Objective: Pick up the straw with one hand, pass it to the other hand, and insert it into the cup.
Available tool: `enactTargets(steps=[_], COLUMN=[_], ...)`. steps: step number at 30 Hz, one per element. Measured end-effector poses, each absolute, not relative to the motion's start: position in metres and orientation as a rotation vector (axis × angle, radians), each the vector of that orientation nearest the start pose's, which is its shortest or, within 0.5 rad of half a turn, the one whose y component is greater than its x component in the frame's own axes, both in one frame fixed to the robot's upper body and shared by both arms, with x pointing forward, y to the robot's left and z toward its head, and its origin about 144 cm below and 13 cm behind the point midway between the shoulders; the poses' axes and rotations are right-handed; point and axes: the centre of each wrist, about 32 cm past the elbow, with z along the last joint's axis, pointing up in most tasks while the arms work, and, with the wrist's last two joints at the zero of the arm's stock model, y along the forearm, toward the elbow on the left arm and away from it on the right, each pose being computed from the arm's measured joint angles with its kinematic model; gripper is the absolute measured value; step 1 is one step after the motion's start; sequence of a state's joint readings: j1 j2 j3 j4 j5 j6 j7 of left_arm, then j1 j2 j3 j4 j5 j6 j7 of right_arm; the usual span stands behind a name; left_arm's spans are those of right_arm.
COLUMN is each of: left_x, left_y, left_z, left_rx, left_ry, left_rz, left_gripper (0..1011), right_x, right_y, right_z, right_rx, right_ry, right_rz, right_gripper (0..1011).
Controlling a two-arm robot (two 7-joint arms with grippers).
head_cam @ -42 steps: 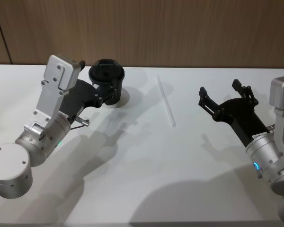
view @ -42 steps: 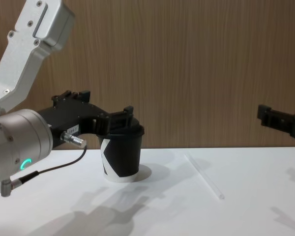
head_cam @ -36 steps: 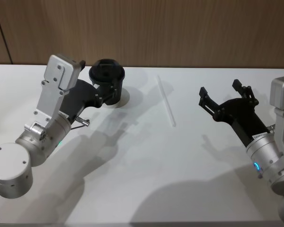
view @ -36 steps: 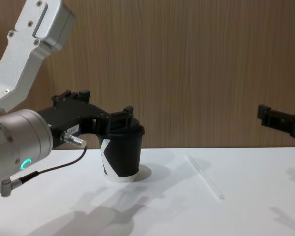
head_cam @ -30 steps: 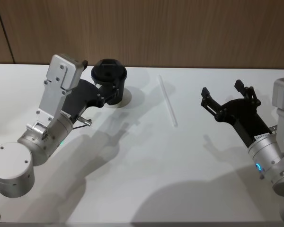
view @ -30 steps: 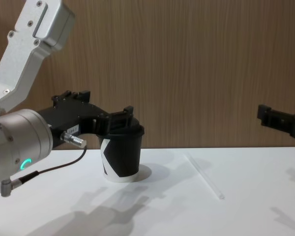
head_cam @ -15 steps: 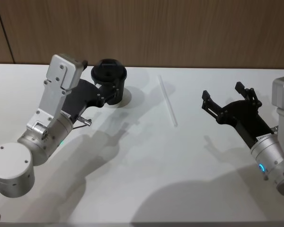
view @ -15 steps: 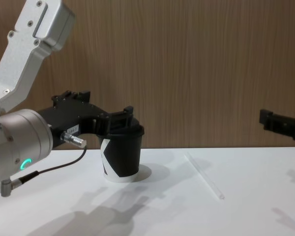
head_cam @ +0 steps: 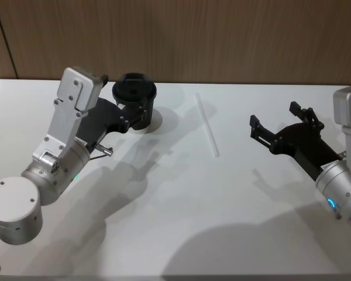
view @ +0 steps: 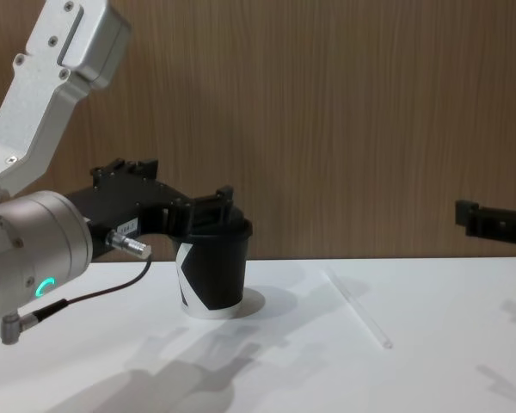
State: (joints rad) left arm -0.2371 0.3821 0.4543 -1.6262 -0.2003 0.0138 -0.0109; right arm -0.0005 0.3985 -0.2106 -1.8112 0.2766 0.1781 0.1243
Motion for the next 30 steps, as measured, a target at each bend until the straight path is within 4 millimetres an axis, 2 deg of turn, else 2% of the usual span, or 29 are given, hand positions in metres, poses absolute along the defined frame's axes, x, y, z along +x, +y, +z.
enactTargets(steps=[18,30], left_x=[0.492,0.492], left_y=[0.198,0.198], left_z=[1.204,1.204], left_rx=[0.061,0.061], left_ry=[-0.268,-0.268], left_rz=[1.124,1.124], left_gripper=[1000,1000], right_x=[0.459,0.461], right_y=[-0.254,-0.239], right_z=[1.221,1.217], right_rx=[-0.126,-0.123], right_ry=[-0.014,0.051], right_rz=[-1.127,-1.114], right_gripper=[1001,1001])
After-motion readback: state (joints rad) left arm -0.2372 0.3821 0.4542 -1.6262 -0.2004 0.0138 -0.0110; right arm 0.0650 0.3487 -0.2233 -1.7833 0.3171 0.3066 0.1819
